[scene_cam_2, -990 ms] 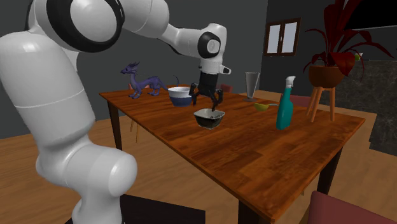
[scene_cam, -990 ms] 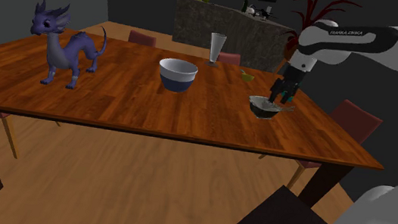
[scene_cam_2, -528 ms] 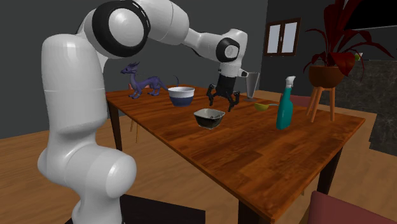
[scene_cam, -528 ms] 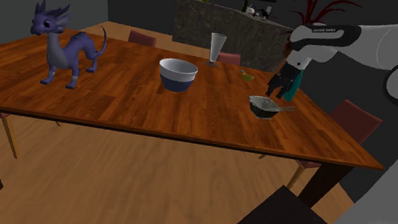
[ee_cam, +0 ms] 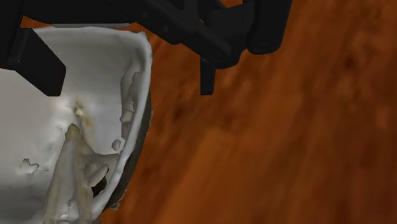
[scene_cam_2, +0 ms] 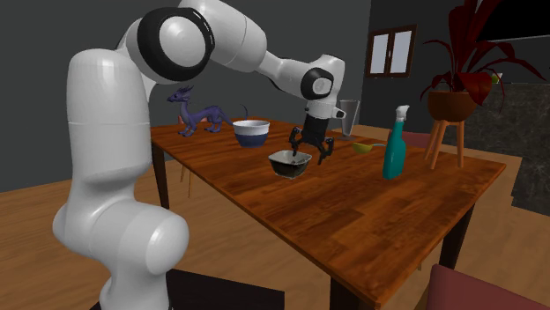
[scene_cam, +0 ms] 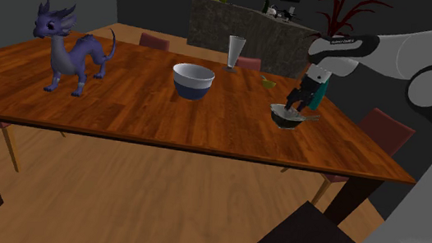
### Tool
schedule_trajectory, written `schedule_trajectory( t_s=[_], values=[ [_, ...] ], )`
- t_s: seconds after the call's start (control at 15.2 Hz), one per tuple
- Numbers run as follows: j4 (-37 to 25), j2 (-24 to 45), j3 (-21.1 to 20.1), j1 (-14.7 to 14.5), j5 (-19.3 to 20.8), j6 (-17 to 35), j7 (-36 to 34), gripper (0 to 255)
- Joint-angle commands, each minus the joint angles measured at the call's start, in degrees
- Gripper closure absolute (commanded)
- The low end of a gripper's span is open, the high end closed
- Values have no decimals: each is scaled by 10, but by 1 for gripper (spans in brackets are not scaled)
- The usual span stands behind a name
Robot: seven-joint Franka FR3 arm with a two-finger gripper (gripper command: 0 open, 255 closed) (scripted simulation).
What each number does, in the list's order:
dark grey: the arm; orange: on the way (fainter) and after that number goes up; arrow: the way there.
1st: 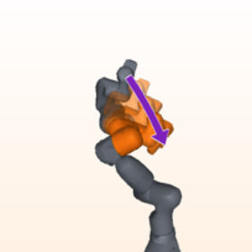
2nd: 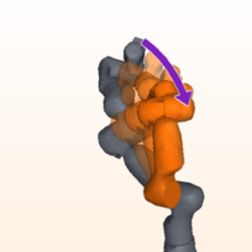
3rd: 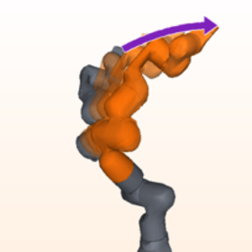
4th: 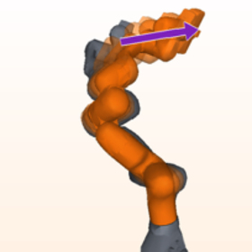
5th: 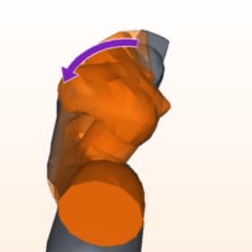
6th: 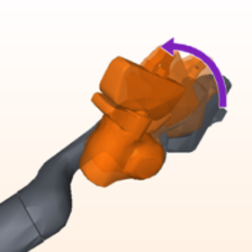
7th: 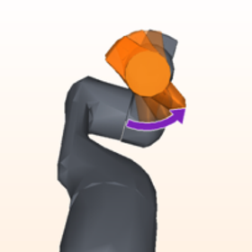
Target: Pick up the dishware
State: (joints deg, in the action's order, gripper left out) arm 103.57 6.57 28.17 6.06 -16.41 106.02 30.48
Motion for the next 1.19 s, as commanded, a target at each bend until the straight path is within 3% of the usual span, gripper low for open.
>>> schedule_trajectory(
  t_s=[0.0, 0.07, 0.66, 1.12],
  values=[
    [3, 1, 0, 0, -1, 4, 1, 0],
    [3, 1, 0, 0, -1, 4, 1, 255],
    [3, 1, 0, 0, -1, 4, 1, 255],
    [-43, -6, 1, 1, 6, -46, -12, 255]
  ],
)
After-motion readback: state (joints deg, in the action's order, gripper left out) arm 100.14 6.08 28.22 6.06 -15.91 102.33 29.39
